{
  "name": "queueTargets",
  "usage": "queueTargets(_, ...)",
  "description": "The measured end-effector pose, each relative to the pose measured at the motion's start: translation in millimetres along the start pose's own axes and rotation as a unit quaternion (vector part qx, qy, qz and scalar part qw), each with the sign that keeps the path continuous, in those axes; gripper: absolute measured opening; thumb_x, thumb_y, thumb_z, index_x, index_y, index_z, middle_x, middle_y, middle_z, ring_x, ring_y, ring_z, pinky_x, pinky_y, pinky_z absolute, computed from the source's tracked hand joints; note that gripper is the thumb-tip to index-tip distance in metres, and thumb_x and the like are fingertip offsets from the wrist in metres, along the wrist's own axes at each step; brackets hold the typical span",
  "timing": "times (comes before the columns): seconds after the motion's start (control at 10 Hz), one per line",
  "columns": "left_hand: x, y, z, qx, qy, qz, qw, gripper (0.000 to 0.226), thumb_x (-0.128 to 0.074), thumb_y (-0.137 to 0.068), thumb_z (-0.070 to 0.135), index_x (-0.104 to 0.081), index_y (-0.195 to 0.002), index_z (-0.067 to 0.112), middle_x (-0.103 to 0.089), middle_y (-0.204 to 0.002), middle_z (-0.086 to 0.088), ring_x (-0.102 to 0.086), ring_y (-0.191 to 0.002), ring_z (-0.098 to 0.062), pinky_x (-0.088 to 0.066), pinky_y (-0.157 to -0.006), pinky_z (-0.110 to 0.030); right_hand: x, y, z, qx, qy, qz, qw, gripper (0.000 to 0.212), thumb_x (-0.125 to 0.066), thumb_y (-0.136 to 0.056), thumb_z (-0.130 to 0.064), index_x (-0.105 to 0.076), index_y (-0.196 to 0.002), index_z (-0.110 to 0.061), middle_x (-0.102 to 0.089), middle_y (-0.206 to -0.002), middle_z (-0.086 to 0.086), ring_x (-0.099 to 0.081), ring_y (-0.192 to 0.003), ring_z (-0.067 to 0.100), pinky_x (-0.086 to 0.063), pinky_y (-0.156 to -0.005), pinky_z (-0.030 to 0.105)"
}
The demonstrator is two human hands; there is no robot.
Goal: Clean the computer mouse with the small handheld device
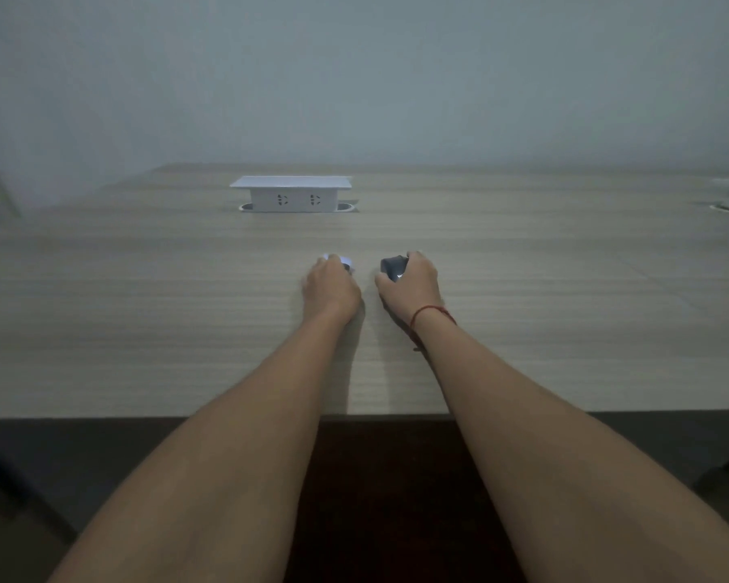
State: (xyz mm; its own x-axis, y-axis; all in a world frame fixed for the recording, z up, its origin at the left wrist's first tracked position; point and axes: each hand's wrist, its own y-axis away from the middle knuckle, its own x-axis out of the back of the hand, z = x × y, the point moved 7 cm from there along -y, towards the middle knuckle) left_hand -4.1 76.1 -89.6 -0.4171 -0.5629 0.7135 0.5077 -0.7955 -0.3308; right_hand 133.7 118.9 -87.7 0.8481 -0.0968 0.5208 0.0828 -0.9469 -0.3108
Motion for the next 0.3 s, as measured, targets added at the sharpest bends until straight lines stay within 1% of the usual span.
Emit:
queueTargets(0.1,-7.7,-14.0,1.5,0.014,0.018,0.001,1.000,0.029,-0.044,-0.094,0.007,-0.060,-0.118,0.008,-0.055,-0.127,-0.014,-0.051,-0.119,-0.031,-0.039,-0.099,-0.034,-7.1,-18.4,3.3,-0.007,-0.002,0.003,1.000,0.030,-0.065,-0.082,-0.027,-0.054,-0.099,-0.005,-0.058,-0.114,0.016,-0.059,-0.102,0.033,-0.051,-0.086,0.043)
queueTargets(0.2,-8.2,-14.7,1.3,0.035,0.033,-0.008,0.999,0.036,-0.047,-0.097,0.016,-0.047,-0.131,0.005,-0.046,-0.140,-0.016,-0.043,-0.130,-0.031,-0.036,-0.106,-0.036,-9.6,-20.6,5.4,-0.016,-0.003,-0.004,1.000,0.036,-0.066,-0.081,-0.031,-0.052,-0.103,-0.006,-0.057,-0.118,0.014,-0.058,-0.105,0.033,-0.051,-0.089,0.044)
queueTargets(0.3,-5.5,-2.5,-3.5,0.058,0.065,-0.019,0.996,0.074,-0.053,-0.095,0.026,-0.011,-0.152,0.003,-0.017,-0.159,-0.018,-0.015,-0.148,-0.030,-0.020,-0.120,-0.039,-7.3,-11.7,10.7,-0.023,-0.003,0.004,1.000,0.061,-0.068,-0.077,-0.043,-0.048,-0.120,-0.004,-0.053,-0.128,0.011,-0.055,-0.112,0.031,-0.050,-0.093,0.045)
